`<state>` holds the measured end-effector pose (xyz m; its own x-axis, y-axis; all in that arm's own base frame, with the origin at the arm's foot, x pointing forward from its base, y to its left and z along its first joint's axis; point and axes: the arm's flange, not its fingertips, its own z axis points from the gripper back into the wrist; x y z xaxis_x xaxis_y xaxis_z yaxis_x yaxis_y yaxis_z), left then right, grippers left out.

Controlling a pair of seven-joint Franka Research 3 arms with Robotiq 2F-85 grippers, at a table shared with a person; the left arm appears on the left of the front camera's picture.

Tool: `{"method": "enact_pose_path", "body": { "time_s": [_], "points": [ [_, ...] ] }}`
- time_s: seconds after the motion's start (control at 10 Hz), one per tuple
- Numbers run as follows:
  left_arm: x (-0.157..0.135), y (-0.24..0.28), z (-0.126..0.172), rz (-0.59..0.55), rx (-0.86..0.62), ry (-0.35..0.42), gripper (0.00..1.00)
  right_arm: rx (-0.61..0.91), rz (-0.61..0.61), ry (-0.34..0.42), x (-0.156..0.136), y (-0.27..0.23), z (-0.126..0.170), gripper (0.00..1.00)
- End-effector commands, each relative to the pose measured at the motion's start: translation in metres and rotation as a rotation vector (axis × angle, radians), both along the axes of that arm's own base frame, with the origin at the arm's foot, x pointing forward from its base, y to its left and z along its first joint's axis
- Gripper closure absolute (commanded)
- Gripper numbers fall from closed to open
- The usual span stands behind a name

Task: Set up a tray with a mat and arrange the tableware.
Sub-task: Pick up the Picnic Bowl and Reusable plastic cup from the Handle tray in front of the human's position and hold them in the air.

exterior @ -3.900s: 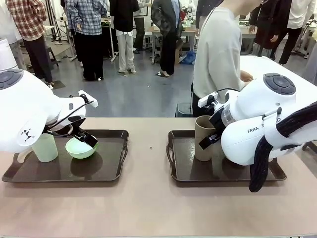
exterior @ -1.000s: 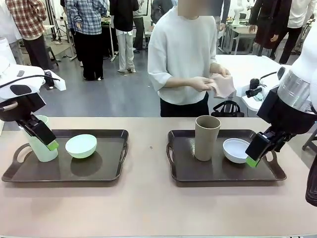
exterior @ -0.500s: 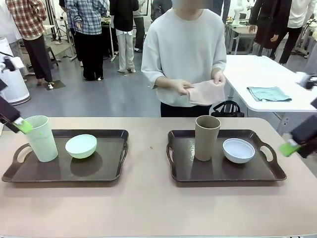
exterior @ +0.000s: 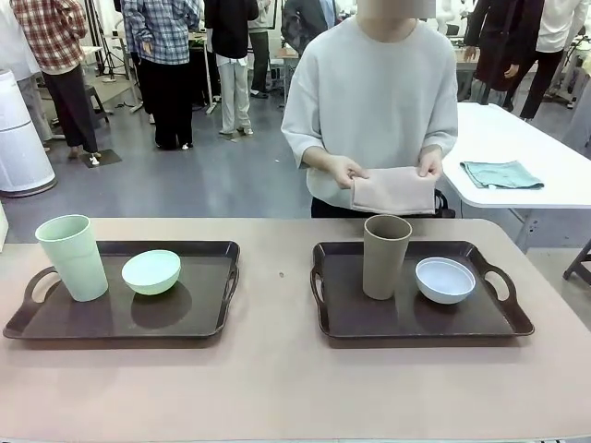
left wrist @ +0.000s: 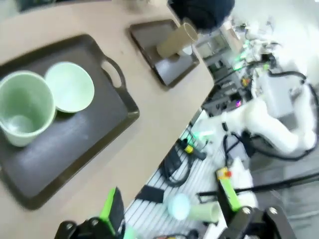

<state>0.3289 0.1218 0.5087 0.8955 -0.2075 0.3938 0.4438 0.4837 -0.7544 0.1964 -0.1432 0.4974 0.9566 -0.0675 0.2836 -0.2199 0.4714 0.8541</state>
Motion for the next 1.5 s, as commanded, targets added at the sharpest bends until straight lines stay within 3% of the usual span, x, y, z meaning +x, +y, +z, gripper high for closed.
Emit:
{"method": "enact_pose_path", "body": {
  "time_s": [0.0, 0.3, 0.5, 0.6, 0.7, 1.4],
  "points": [
    [-0.005, 0.024, -0.005, 0.088, -0.052, 0.028, 0.0, 0.016, -0.035, -0.007, -0.001, -0.019, -0.009, 0.0],
    [-0.019, 0.051, -0.013, 0.184, -0.058, 0.089, 0.0, 0.005, -0.061, 0.019, 0.0, -0.042, -0.02, 0.0],
    [-0.027, 0.052, -0.007, 0.195, 0.007, 0.088, 0.0, -0.005, -0.034, 0.022, 0.006, -0.034, -0.023, 0.0],
    [-0.03, 0.04, -0.007, 0.181, 0.069, 0.063, 0.0, 0.001, -0.076, 0.032, -0.002, -0.042, -0.024, 0.0],
    [-0.025, 0.061, -0.014, 0.189, -0.027, 0.085, 0.0, 0.001, -0.076, 0.032, -0.002, -0.042, -0.024, 0.0],
    [-0.025, 0.061, -0.014, 0.189, -0.027, 0.085, 0.0, 0.001, -0.076, 0.032, -0.002, -0.042, -0.024, 0.0]
  ]
}}
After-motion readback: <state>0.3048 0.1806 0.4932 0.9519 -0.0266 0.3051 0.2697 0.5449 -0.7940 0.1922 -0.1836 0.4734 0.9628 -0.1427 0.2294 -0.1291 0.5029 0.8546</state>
